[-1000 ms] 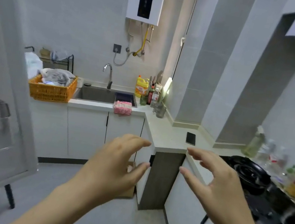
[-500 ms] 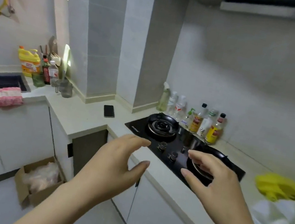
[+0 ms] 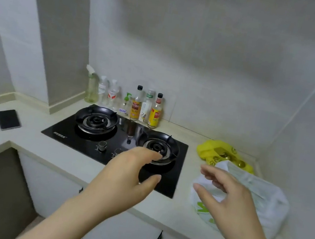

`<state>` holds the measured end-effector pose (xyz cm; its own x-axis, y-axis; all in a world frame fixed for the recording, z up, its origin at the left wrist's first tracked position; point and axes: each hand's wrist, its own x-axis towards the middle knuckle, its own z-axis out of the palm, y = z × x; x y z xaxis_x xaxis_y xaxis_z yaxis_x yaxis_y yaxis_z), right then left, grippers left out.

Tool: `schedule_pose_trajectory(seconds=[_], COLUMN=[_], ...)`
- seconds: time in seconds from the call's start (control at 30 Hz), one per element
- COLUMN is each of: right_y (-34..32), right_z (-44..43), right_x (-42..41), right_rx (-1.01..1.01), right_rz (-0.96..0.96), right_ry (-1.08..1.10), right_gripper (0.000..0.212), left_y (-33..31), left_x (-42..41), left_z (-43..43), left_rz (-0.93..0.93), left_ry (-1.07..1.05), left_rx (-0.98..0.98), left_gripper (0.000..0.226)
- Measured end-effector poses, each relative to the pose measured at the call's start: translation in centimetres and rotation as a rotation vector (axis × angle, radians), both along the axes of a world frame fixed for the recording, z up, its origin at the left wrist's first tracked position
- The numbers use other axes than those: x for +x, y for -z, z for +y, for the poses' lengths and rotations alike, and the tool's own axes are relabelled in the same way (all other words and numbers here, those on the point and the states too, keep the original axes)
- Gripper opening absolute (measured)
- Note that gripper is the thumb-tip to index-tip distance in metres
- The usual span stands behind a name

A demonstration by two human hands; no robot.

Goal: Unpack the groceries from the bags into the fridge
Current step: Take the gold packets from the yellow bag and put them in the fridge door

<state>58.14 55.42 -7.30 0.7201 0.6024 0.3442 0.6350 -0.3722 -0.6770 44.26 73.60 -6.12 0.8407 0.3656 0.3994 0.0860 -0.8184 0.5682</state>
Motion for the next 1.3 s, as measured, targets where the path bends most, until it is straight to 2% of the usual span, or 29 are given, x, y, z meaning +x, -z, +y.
schedule_pose_trajectory(seconds=[0.43,0.7,1.3], right_y=[0.6,2.4,7.0], right_z=[-4.9,-5.8,-0.7], right_x=[16.5,24.8,36.9], right_rx=[0.068,0.074,-0.095], right_rz=[0.000,0.035,0.095], right_ry=[0.121,0.161,0.361], right_gripper=[0.035,0.032,0.028], left_y=[-0.4,1.3,5.8], left_x=[18.3,26.4,42.4], left_z=[-3.7,-4.6,3.7], left_rz=[0.017,0.058,0.169], left_ry=[0.109,0.142,0.326], left_rx=[0.042,0.005,-0.039], left_gripper=[0.043,0.042,0.039])
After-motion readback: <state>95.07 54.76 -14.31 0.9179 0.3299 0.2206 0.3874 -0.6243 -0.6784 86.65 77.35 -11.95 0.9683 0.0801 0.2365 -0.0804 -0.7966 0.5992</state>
